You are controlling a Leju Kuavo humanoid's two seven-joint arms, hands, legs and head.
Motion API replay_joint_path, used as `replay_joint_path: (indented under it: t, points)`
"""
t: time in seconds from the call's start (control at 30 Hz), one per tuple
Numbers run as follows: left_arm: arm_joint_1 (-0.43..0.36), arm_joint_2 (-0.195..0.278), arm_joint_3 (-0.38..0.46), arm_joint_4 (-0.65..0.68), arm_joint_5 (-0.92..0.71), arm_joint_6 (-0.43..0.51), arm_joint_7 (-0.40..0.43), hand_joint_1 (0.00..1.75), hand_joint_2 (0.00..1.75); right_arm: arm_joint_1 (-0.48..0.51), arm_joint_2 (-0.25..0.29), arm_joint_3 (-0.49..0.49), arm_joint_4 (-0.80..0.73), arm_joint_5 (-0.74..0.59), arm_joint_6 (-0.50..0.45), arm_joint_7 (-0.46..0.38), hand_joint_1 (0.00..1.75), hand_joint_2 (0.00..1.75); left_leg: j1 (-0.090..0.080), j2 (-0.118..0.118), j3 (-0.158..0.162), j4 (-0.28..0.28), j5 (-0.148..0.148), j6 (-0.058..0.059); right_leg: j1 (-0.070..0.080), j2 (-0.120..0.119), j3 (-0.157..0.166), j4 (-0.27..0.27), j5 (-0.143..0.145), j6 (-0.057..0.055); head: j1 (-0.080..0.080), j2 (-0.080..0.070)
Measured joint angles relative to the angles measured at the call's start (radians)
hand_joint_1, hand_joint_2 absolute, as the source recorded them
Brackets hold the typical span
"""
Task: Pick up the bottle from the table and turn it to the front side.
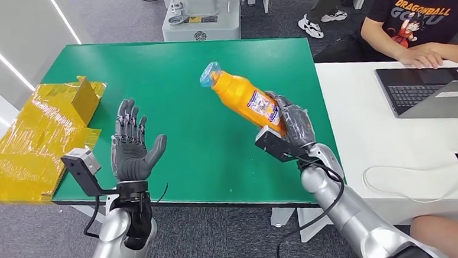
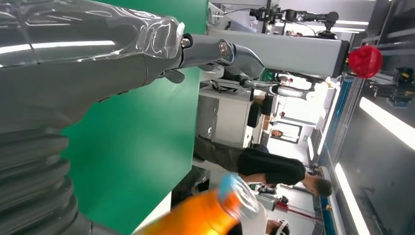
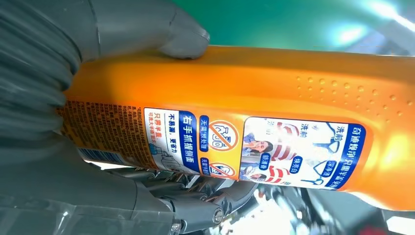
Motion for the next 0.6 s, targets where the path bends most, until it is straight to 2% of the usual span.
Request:
replay_joint_path:
  t: [0.13, 0.37, 0.5, 0.6]
  points:
    - [-0.020, 0.001, 0.000, 0.013, -0.039, 0.005, 0.002, 0.00, 1.75, 0.059, 0.012, -0.063, -0.095, -0.024, -0.021, -0.024, 1.75, 1.75, 0.000, 0.000, 0.000, 0.000, 0.000, 0.000, 0.000, 0.000, 0.000, 0.000, 0.000, 0.000, 0.000, 0.000]
    - [-0.048, 0.006, 0.000, 0.025, -0.072, -0.002, 0.031, 0.00, 1.75, 0.121, 0.018, -0.111, -0.193, -0.043, -0.007, -0.043, 1.75, 1.75, 0.000, 0.000, 0.000, 0.000, 0.000, 0.000, 0.000, 0.000, 0.000, 0.000, 0.000, 0.000, 0.000, 0.000]
    - [-0.078, 0.013, -0.003, 0.050, -0.097, -0.045, 0.066, 0.00, 1.75, 0.153, 0.024, -0.115, -0.234, -0.052, 0.026, -0.061, 1.75, 1.75, 0.000, 0.000, 0.000, 0.000, 0.000, 0.000, 0.000, 0.000, 0.000, 0.000, 0.000, 0.000, 0.000, 0.000]
    - [-0.111, 0.023, -0.014, 0.088, -0.131, -0.114, 0.091, 0.00, 1.75, 0.171, 0.027, -0.115, -0.257, -0.072, 0.062, -0.078, 1.75, 1.75, 0.000, 0.000, 0.000, 0.000, 0.000, 0.000, 0.000, 0.000, 0.000, 0.000, 0.000, 0.000, 0.000, 0.000]
